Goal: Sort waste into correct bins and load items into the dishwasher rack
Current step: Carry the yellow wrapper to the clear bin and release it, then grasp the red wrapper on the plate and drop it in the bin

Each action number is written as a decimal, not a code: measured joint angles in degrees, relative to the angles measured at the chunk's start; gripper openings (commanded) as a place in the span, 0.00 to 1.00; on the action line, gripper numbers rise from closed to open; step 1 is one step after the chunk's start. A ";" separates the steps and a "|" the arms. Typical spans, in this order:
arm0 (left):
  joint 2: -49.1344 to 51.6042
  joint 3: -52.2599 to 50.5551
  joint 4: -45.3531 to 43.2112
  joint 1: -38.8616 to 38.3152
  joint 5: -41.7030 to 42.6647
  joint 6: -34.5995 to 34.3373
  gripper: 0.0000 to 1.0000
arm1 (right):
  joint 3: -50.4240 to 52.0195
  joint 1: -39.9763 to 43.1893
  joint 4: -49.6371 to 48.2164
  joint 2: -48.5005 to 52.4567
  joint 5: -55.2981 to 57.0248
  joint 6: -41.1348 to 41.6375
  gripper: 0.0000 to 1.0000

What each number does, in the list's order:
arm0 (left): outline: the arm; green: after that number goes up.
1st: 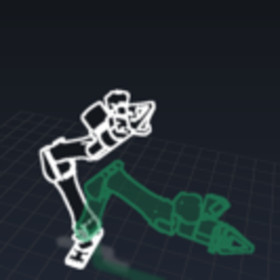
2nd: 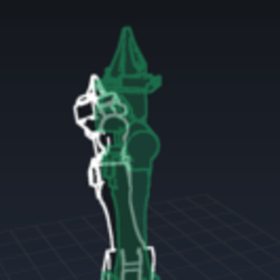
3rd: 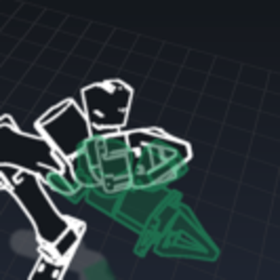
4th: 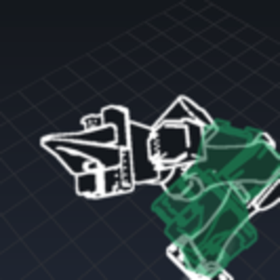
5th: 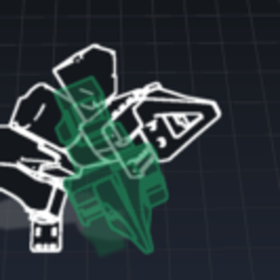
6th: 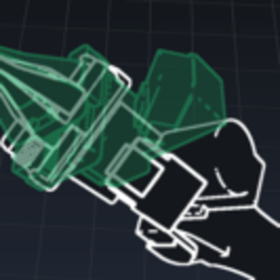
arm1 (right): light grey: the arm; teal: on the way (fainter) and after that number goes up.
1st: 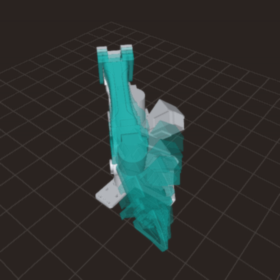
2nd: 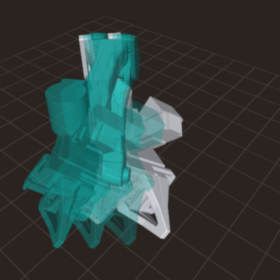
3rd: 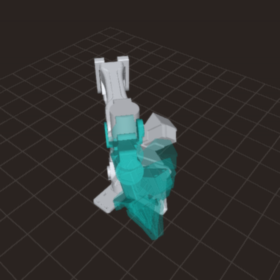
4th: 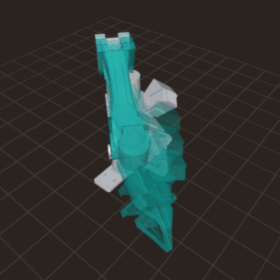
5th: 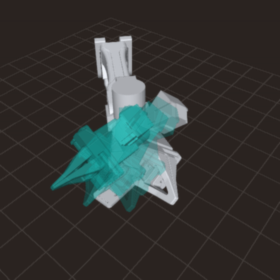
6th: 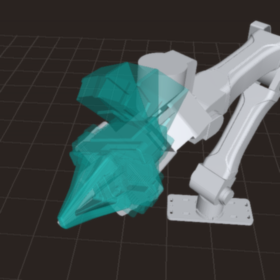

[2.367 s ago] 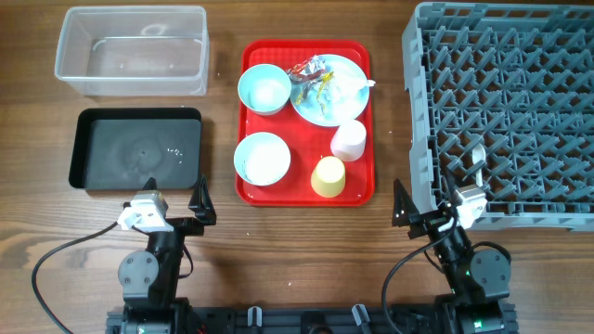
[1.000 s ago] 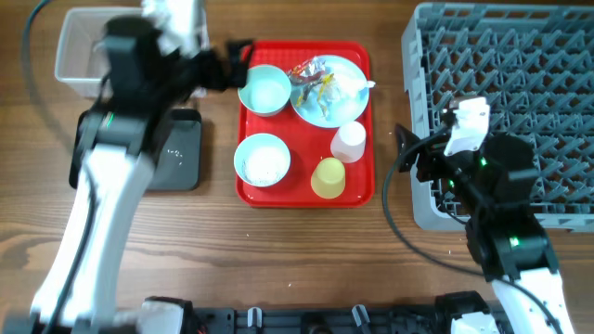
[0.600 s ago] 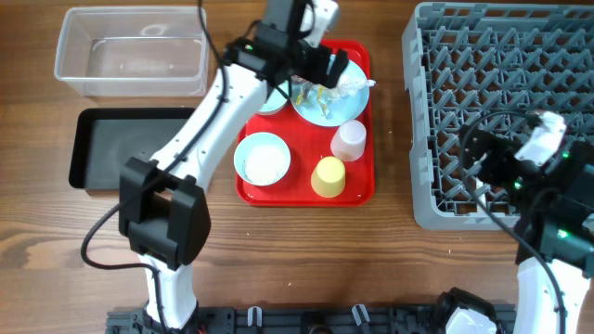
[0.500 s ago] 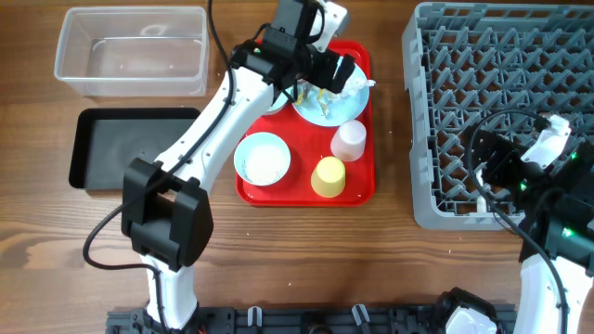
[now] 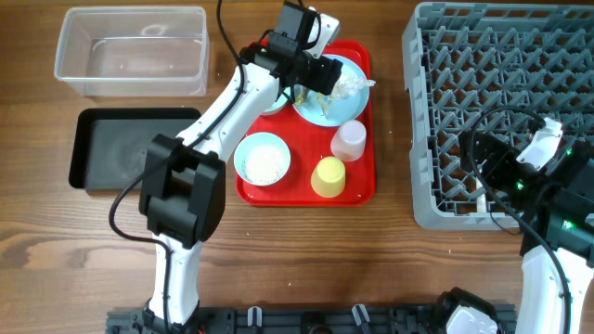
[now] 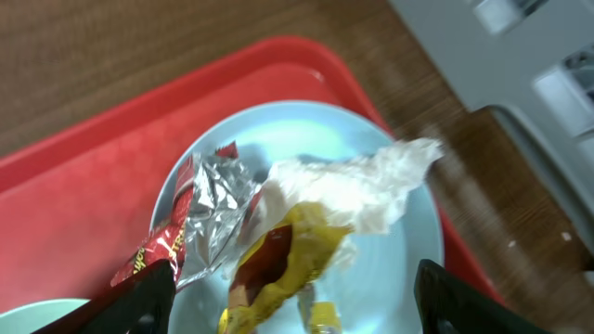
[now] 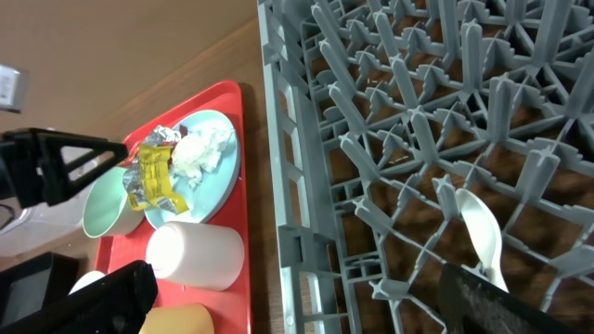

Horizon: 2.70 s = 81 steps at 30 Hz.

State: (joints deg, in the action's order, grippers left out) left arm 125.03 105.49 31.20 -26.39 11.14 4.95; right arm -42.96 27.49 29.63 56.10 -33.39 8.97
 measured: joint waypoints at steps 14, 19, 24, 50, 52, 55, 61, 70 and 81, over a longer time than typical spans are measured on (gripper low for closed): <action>7.54 0.00 -1.25 0.39 -0.24 0.35 0.04 | 0.00 0.00 -0.02 0.17 0.02 0.00 1.00; 1.75 0.00 -0.22 -1.01 -0.24 -1.53 0.04 | 0.00 0.00 -0.04 0.17 0.02 0.00 1.00; -9.14 0.28 7.58 -0.63 -3.19 -3.56 0.04 | -0.02 0.00 -0.07 0.22 0.02 0.72 1.00; -2.60 0.33 3.37 29.05 -16.02 -10.88 1.00 | 0.00 0.00 0.50 0.22 0.02 1.31 1.00; -2.60 0.33 3.74 28.79 -14.38 -10.86 1.00 | 0.00 0.00 0.46 0.22 0.04 1.31 1.00; -3.13 0.33 6.21 25.79 -6.23 -7.91 1.00 | 0.00 0.00 0.50 0.22 0.02 1.31 1.00; -4.13 0.33 5.70 9.05 -0.24 -1.90 1.00 | 0.00 0.00 0.48 0.22 0.24 1.31 1.00; 6.25 0.33 -2.75 2.01 -4.92 1.07 1.00 | 0.00 0.00 1.07 1.31 0.66 1.29 1.00; 9.03 0.33 -6.01 2.01 -5.29 2.14 0.07 | -0.02 0.00 1.22 2.58 0.85 1.29 1.00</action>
State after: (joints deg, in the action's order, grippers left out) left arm 134.06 105.82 25.19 -24.38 5.85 7.09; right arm -42.98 27.49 30.85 58.67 -32.53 10.26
